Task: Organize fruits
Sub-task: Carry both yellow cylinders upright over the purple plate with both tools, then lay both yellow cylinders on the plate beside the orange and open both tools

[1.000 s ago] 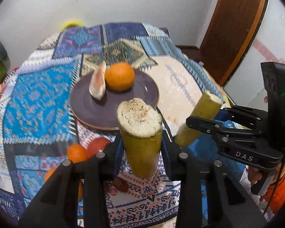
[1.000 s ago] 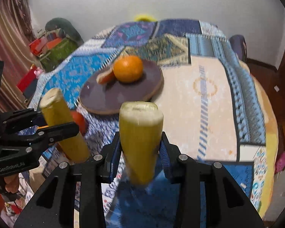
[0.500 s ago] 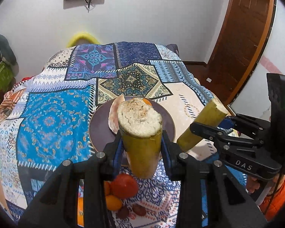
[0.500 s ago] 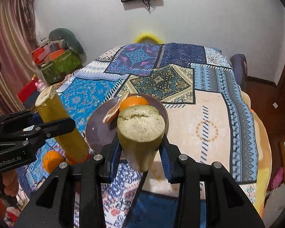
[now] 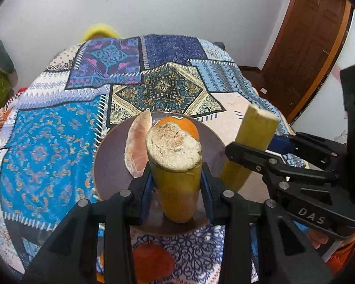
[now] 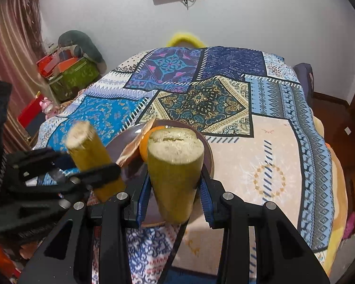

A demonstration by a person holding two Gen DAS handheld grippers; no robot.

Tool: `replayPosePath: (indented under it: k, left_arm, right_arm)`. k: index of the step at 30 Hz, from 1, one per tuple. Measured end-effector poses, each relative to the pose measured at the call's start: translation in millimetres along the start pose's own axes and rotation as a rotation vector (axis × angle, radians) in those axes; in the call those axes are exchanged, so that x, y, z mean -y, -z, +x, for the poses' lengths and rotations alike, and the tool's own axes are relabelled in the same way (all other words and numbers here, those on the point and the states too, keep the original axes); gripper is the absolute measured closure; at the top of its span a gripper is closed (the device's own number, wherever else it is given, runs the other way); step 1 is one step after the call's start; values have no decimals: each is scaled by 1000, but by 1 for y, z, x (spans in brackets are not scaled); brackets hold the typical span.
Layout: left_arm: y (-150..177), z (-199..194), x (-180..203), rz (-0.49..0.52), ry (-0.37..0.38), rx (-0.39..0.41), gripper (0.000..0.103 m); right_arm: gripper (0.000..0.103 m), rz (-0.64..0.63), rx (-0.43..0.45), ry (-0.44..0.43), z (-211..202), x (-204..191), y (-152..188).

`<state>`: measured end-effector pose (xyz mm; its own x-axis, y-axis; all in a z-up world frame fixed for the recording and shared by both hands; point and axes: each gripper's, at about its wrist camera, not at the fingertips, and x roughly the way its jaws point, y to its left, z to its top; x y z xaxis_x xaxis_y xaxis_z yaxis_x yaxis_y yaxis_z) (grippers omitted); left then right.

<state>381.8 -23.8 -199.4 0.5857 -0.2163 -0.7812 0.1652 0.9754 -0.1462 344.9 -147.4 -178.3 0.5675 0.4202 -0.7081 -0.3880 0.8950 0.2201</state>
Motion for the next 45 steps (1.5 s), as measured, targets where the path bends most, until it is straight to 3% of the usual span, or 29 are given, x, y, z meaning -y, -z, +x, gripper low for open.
replayPosePath:
  k: [15, 27, 40, 45]
  left_arm:
    - [-16, 28, -16, -39, 16, 2, 66]
    - [-17, 30, -23, -52, -24, 5, 65]
    - [-12, -35, -8, 6, -58, 88, 65]
    - [-5, -69, -6, 18, -79, 130, 58]
  right_arm:
    - [68, 48, -2, -50, 29, 14, -12]
    - [63, -8, -9, 9, 35, 13, -13]
    - [63, -51, 34, 35, -6, -4, -10]
    - [63, -63, 67, 42, -33, -16, -8]
